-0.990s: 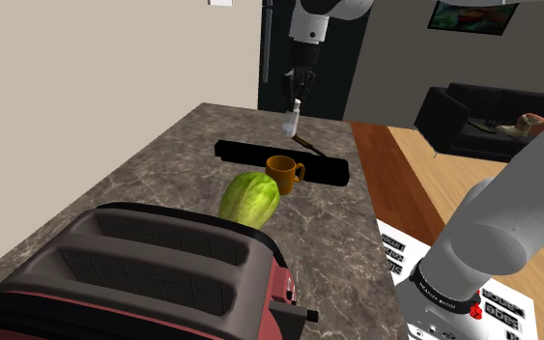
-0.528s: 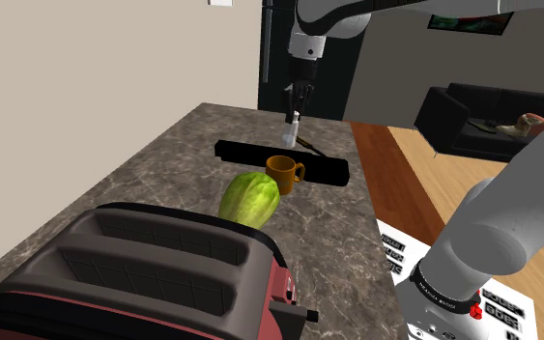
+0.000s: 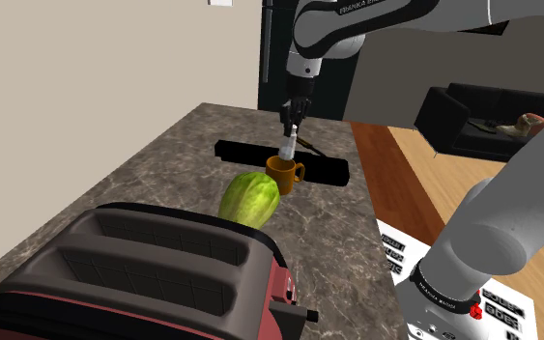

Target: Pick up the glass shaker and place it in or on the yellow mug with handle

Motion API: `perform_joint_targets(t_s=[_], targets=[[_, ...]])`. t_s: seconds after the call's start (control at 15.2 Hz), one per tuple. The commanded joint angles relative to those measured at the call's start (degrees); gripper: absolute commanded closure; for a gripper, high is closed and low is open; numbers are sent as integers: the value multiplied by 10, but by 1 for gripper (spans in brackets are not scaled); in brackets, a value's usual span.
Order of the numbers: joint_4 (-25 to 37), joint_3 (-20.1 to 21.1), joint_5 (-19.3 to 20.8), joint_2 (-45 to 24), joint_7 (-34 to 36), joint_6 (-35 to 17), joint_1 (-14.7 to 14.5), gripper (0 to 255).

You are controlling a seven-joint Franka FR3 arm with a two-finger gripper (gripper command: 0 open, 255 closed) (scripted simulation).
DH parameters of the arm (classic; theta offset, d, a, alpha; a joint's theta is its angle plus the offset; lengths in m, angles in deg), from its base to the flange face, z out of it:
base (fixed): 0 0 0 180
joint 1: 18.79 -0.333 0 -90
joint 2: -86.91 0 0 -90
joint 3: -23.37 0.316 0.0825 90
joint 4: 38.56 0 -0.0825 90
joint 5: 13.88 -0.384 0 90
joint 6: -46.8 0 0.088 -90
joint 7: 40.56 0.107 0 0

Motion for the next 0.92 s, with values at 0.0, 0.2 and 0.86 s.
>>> perform_joint_targets(t_s=[0.0, 0.2, 0.86], targets=[[-12, 0, 0, -2, -1, -15, 0, 255], [-26, 0, -1, -7, -3, -33, 0, 255], [-25, 0, -1, -7, -3, -33, 0, 0]])
